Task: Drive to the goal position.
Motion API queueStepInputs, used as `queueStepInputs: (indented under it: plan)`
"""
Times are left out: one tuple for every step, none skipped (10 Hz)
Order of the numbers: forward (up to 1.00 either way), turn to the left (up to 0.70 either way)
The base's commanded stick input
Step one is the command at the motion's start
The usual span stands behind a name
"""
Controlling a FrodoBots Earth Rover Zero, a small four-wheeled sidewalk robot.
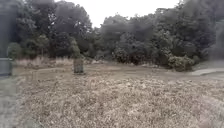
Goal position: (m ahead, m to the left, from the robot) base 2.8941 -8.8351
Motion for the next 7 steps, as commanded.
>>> queueStepInputs:
  plan:
    - [0.00, 0.00]
    - [0.00, 0.00]
    - [0.45, 0.00]
    - [0.45, 0.00]
    - [0.45, 0.00]
    - [0.45, 0.00]
    - [0.45, 0.00]
